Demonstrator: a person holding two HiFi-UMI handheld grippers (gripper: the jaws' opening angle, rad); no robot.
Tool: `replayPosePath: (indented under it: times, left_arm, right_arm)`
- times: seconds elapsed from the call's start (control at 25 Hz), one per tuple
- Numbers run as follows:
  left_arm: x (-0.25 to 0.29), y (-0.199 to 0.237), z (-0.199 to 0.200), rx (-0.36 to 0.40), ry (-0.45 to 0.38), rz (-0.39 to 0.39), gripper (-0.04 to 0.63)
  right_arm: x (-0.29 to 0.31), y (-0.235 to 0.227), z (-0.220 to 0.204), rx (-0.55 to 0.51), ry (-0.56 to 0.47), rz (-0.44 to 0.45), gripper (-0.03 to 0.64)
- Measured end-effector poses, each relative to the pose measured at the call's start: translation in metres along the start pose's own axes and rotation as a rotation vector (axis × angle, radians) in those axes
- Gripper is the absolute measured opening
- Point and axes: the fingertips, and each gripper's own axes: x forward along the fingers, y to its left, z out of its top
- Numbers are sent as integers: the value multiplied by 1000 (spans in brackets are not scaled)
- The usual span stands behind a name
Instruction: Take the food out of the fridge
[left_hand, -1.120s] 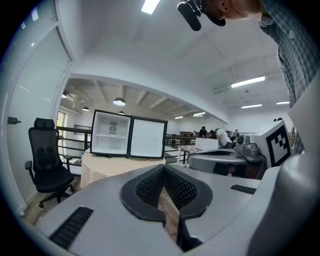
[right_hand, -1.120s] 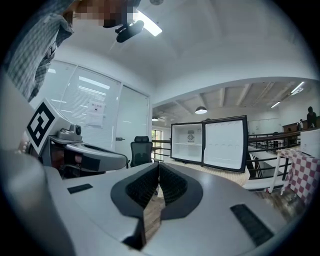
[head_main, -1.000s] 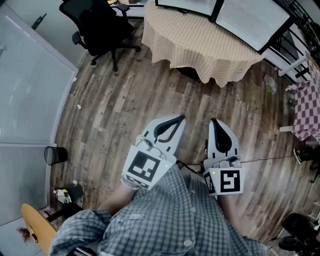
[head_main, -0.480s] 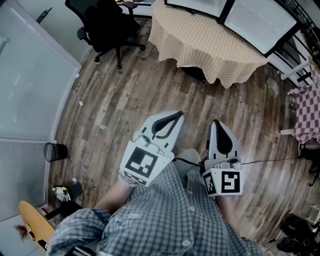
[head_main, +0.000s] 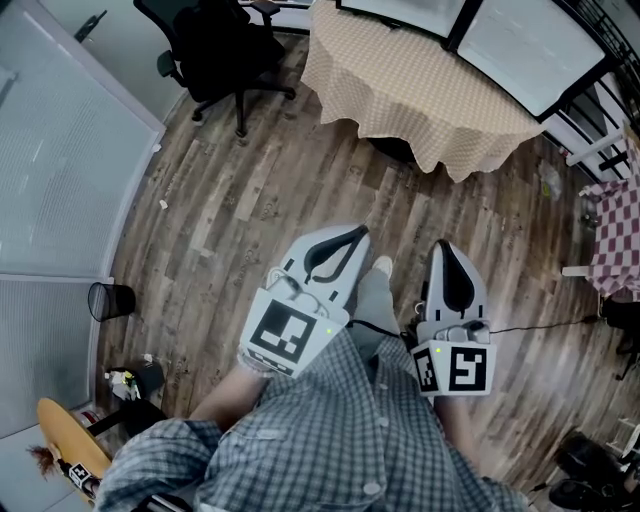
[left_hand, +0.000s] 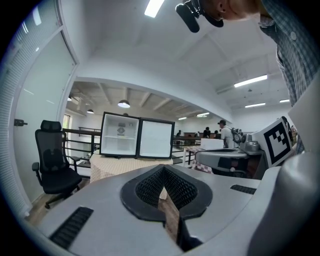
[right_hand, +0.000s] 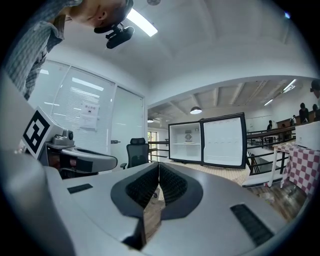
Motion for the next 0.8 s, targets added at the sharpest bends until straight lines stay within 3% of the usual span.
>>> replayPosePath:
  times: [0.52, 0.8]
  left_arm:
    - [77, 42, 21, 20, -16, 72, 6]
    - [126, 72, 38, -14, -14, 131, 6]
  right_arm:
    - [89, -50, 3, -23, 15, 89, 9]
    - [144, -79, 16, -39, 12, 164, 9]
